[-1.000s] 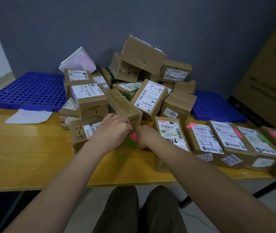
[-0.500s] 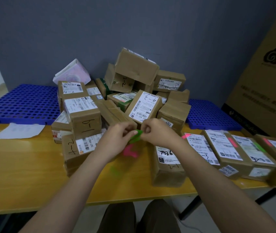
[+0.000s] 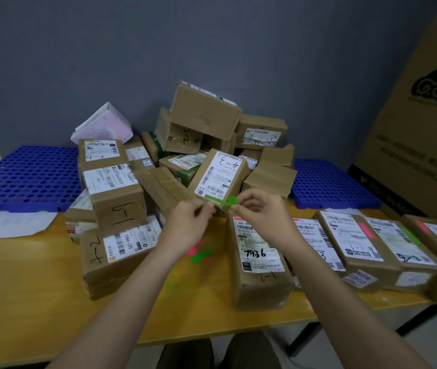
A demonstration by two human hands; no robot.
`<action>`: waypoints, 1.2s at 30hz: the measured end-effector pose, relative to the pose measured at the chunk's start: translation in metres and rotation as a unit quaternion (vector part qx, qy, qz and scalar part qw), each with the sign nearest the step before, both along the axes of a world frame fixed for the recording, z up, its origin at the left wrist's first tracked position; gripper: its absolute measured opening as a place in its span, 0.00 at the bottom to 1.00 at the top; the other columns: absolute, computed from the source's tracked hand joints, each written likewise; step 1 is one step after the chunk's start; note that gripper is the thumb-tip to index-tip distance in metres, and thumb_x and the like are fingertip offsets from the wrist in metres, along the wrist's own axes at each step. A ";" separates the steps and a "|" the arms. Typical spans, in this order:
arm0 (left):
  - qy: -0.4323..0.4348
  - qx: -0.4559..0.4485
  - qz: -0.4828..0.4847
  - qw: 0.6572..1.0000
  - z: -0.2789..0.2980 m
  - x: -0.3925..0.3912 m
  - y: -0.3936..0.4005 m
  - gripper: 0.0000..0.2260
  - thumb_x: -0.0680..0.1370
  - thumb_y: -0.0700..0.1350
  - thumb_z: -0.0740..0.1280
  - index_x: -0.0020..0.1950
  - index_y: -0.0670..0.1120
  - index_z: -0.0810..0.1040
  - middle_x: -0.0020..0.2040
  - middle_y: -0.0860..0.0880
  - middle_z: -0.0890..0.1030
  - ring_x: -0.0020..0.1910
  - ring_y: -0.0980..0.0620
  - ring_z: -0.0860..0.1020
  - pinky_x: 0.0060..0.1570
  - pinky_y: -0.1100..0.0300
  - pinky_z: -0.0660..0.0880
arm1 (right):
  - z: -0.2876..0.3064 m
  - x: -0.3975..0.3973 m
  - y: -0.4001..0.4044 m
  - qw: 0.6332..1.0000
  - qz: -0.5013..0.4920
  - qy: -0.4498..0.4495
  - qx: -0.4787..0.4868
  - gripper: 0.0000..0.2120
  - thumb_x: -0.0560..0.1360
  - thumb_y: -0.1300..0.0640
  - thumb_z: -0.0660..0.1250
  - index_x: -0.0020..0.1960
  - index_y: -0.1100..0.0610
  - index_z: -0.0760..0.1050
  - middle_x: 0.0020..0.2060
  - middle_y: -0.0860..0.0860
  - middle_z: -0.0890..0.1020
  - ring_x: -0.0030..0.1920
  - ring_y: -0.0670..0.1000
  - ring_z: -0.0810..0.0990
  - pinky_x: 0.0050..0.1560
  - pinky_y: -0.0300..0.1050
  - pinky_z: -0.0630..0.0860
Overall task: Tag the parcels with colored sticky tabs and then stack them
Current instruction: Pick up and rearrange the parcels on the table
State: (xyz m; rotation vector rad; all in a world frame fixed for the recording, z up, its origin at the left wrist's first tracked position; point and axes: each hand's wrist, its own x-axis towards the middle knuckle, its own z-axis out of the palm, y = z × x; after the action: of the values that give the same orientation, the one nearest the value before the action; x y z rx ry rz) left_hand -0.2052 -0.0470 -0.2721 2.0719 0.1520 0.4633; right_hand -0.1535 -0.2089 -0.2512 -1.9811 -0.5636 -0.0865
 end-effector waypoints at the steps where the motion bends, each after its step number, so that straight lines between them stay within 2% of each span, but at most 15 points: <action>1: 0.021 -0.098 -0.018 0.995 0.004 0.000 -0.002 0.12 0.81 0.49 0.61 0.43 0.48 0.81 0.39 0.51 0.82 0.38 0.53 0.79 0.39 0.59 0.76 | -0.001 0.000 0.000 1.000 0.003 -0.013 0.017 0.03 0.72 0.61 0.73 0.41 0.54 0.81 0.39 0.49 0.84 0.43 0.49 0.83 0.50 0.50 0.81; 2: 0.047 -0.179 -0.038 0.982 0.008 0.000 -0.004 0.11 0.81 0.50 0.61 0.44 0.48 0.80 0.40 0.50 0.83 0.38 0.54 0.80 0.39 0.61 0.77 | -0.001 0.000 0.001 0.999 0.005 -0.032 0.031 0.02 0.71 0.61 0.73 0.42 0.55 0.81 0.40 0.50 0.83 0.43 0.49 0.82 0.50 0.50 0.80; 4: 0.072 -0.275 -0.070 0.956 0.012 0.002 -0.007 0.08 0.79 0.49 0.63 0.47 0.48 0.80 0.44 0.48 0.84 0.39 0.55 0.81 0.39 0.65 0.78 | -0.003 0.000 0.001 0.996 0.003 -0.082 0.044 0.02 0.71 0.62 0.74 0.42 0.58 0.82 0.41 0.50 0.81 0.42 0.47 0.80 0.47 0.46 0.79; 8: 0.035 -0.341 -0.077 0.936 0.014 0.004 -0.009 0.05 0.77 0.45 0.68 0.49 0.46 0.80 0.43 0.49 0.83 0.40 0.57 0.81 0.40 0.64 0.78 | -0.007 0.000 0.004 0.992 0.013 -0.120 0.047 0.02 0.71 0.63 0.74 0.44 0.59 0.83 0.39 0.50 0.82 0.40 0.46 0.80 0.44 0.48 0.80; 11: 0.016 -0.341 -0.050 0.938 0.016 0.004 -0.009 0.03 0.76 0.43 0.69 0.48 0.46 0.80 0.41 0.49 0.83 0.38 0.58 0.81 0.41 0.64 0.78 | -0.012 0.003 0.005 0.995 0.018 -0.081 0.055 0.04 0.71 0.62 0.74 0.46 0.59 0.83 0.39 0.51 0.84 0.41 0.50 0.82 0.45 0.53 0.81; 14: 0.009 -0.338 -0.030 0.940 0.017 0.003 -0.006 0.04 0.77 0.43 0.68 0.49 0.45 0.80 0.44 0.48 0.83 0.39 0.58 0.80 0.43 0.63 0.78 | -0.013 0.006 0.005 0.994 0.012 -0.044 0.095 0.07 0.71 0.62 0.74 0.49 0.59 0.82 0.40 0.54 0.84 0.43 0.53 0.82 0.47 0.52 0.81; 16: 0.007 -0.305 -0.015 0.952 0.018 0.003 -0.004 0.04 0.77 0.43 0.68 0.50 0.45 0.81 0.45 0.50 0.83 0.40 0.59 0.80 0.43 0.64 0.78 | -0.011 0.006 0.005 0.993 0.010 -0.032 0.110 0.07 0.71 0.63 0.73 0.49 0.59 0.82 0.41 0.55 0.84 0.42 0.51 0.82 0.47 0.48 0.81; 18: 0.010 -0.247 -0.006 0.969 0.016 0.002 0.000 0.03 0.77 0.43 0.68 0.47 0.46 0.81 0.43 0.50 0.83 0.37 0.59 0.79 0.39 0.66 0.76 | -0.011 0.007 0.005 0.994 0.008 -0.023 0.111 0.05 0.72 0.64 0.72 0.47 0.59 0.82 0.40 0.55 0.84 0.41 0.47 0.81 0.46 0.44 0.80; 21: 0.044 -0.149 -0.008 0.988 0.011 0.001 0.005 0.05 0.78 0.43 0.67 0.43 0.50 0.80 0.40 0.49 0.83 0.37 0.56 0.79 0.38 0.64 0.75 | -0.012 0.009 0.004 0.995 0.006 -0.011 0.096 0.04 0.73 0.63 0.71 0.48 0.59 0.83 0.40 0.55 0.84 0.41 0.48 0.82 0.48 0.47 0.80; 23: 0.069 -0.161 -0.019 0.984 0.011 0.001 0.004 0.06 0.79 0.46 0.66 0.45 0.48 0.81 0.39 0.49 0.83 0.36 0.56 0.79 0.37 0.64 0.75 | -0.014 0.009 0.002 0.998 -0.003 -0.028 0.055 0.05 0.74 0.61 0.71 0.49 0.58 0.83 0.40 0.52 0.85 0.42 0.48 0.83 0.48 0.49 0.81; 27: 0.132 -0.299 -0.061 0.943 0.017 0.000 -0.007 0.11 0.79 0.50 0.65 0.47 0.44 0.81 0.38 0.48 0.85 0.34 0.55 0.81 0.38 0.64 0.79 | -0.015 0.002 0.000 0.987 0.004 -0.161 -0.003 0.05 0.73 0.62 0.72 0.48 0.57 0.83 0.39 0.46 0.84 0.41 0.42 0.82 0.46 0.44 0.81; 31: 0.142 -0.434 -0.102 0.884 0.018 0.003 -0.011 0.06 0.78 0.44 0.67 0.50 0.43 0.79 0.44 0.46 0.84 0.42 0.53 0.83 0.42 0.63 0.80 | -0.019 0.003 0.000 0.969 0.015 -0.246 -0.021 0.05 0.72 0.59 0.73 0.48 0.57 0.84 0.44 0.46 0.81 0.49 0.46 0.78 0.48 0.47 0.78; 33: 0.134 -0.495 -0.115 0.851 0.018 0.005 -0.011 0.05 0.77 0.41 0.67 0.51 0.43 0.79 0.47 0.45 0.83 0.43 0.52 0.82 0.40 0.63 0.80 | -0.019 0.003 -0.001 0.964 0.017 -0.262 -0.033 0.06 0.72 0.56 0.72 0.48 0.56 0.84 0.45 0.45 0.78 0.51 0.47 0.75 0.50 0.43 0.74; 34: 0.127 -0.508 -0.115 0.844 0.019 0.006 -0.012 0.04 0.76 0.40 0.68 0.50 0.43 0.79 0.47 0.45 0.83 0.43 0.52 0.82 0.39 0.64 0.80 | -0.019 0.003 -0.002 0.960 0.021 -0.274 -0.042 0.08 0.73 0.53 0.70 0.48 0.55 0.84 0.45 0.45 0.78 0.51 0.46 0.75 0.51 0.41 0.73; 36: 0.108 -0.491 -0.094 0.860 0.020 0.008 -0.013 0.03 0.75 0.38 0.69 0.47 0.43 0.79 0.48 0.44 0.82 0.42 0.53 0.81 0.35 0.66 0.78 | -0.020 0.003 -0.004 0.948 0.026 -0.311 -0.065 0.11 0.74 0.49 0.68 0.50 0.55 0.84 0.46 0.47 0.78 0.50 0.48 0.75 0.49 0.40 0.72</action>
State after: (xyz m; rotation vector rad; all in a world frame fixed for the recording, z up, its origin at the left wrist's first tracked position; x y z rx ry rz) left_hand -0.1975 -0.0599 -0.2522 1.0970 0.2520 -0.0088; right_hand -0.1502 -0.2130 -0.2708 -2.0532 -1.0467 -0.6741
